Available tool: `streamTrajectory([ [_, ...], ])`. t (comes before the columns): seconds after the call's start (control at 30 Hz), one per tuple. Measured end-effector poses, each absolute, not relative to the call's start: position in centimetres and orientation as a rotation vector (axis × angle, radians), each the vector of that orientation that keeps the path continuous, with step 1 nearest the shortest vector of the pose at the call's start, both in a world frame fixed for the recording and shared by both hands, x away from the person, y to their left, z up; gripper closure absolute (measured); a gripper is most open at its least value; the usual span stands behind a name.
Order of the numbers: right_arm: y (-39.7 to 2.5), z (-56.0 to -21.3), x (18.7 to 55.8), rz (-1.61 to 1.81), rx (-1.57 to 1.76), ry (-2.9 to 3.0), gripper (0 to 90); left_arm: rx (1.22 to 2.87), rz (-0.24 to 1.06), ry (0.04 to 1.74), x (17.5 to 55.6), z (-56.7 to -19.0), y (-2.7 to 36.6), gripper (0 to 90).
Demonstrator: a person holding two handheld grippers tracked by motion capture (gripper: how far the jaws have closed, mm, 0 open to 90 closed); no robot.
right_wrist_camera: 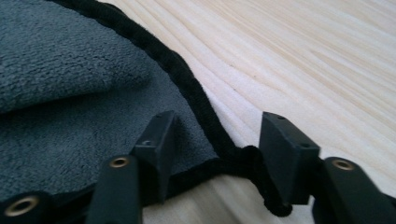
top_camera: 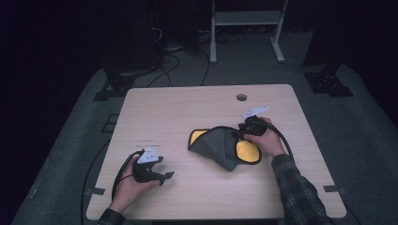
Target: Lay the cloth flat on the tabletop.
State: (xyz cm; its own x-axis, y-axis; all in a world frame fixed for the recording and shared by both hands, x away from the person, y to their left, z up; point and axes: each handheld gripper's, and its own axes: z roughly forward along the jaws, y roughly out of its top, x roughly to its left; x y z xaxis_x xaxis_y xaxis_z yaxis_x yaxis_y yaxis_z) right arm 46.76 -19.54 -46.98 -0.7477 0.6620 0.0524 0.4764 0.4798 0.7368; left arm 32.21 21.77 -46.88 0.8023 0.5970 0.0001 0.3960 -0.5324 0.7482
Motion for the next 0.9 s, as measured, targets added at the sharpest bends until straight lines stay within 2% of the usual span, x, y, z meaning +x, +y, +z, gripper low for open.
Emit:
streamTrajectory([
  [0.07,-19.5,-47.0,46.7,1.13,0.976,2.491,48.9,2.2,0.328,0.729,32.2,-46.9,21.8,21.8],
  [0.1,-19.5,-47.0,46.6,1.124,0.966,2.505,53.8,2.203,0.327,0.73,32.2,-46.9,21.7,21.8],
  [0.2,-19.4,-47.1,46.6,1.124,0.963,2.518,58.5,2.203,0.327,0.73,32.2,-46.9,21.7,21.8],
  [0.23,-19.4,-47.2,46.5,1.13,0.969,2.526,63.6,2.203,0.328,0.728,32.2,-46.9,21.7,21.8],
  [0.27,-19.4,-47.2,46.5,1.13,0.969,2.526,63.6,2.203,0.328,0.728,32.2,-46.9,21.7,21.8],
  [0.3,-19.4,-47.1,46.4,1.131,0.973,2.534,69.7,2.203,0.329,0.728,32.2,-46.9,21.7,21.9],
  [0.4,-19.3,-47.1,46.2,1.129,0.98,2.53,74.6,2.202,0.33,0.729,32.2,-46.9,21.7,22.2],
  [0.43,-19.3,-46.9,46.0,1.126,0.979,2.525,79.7,2.203,0.329,0.731,32.2,-46.9,21.7,22.1],
  [0.9,-21.1,-44.4,43.7,1.191,0.961,2.463,81.3,2.18,0.35,0.714,33.5,-46.0,20.9,22.9],
])
